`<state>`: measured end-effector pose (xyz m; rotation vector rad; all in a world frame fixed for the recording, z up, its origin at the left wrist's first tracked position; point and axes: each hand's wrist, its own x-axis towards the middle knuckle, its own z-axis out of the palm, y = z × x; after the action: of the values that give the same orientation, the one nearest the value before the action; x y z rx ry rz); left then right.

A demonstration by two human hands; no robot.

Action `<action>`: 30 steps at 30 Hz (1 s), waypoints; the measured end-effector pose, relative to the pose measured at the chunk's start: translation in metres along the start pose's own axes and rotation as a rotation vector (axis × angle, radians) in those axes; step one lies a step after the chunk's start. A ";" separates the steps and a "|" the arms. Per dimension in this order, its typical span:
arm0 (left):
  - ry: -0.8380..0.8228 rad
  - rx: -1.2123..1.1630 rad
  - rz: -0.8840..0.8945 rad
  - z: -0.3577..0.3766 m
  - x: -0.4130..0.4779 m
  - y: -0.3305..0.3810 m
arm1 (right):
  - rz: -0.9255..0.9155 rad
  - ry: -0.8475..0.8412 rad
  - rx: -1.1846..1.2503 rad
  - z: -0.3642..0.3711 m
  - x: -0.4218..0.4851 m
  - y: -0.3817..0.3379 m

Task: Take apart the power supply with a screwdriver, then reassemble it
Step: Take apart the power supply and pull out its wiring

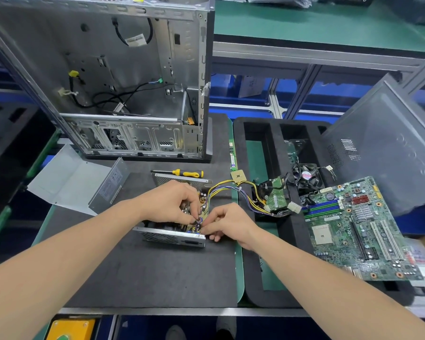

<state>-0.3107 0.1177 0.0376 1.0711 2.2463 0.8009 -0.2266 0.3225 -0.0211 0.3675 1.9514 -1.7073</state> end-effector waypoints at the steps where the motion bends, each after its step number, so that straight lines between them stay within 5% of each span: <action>1: 0.002 0.000 -0.001 0.000 0.000 0.000 | 0.000 0.006 -0.006 0.001 0.001 0.000; 19: 0.058 -0.009 -0.074 -0.006 -0.006 0.010 | -0.046 0.055 0.031 -0.006 0.008 0.003; 25: 0.268 -0.003 -0.098 -0.018 -0.041 0.012 | -0.297 0.077 -0.178 -0.013 0.002 -0.027; 30: 0.174 0.027 -0.172 -0.027 -0.088 -0.004 | -0.681 -0.034 -0.693 0.004 -0.017 -0.062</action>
<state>-0.2821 0.0367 0.0712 0.8339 2.4614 0.8204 -0.2439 0.3104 0.0404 -0.6346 2.6521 -1.2083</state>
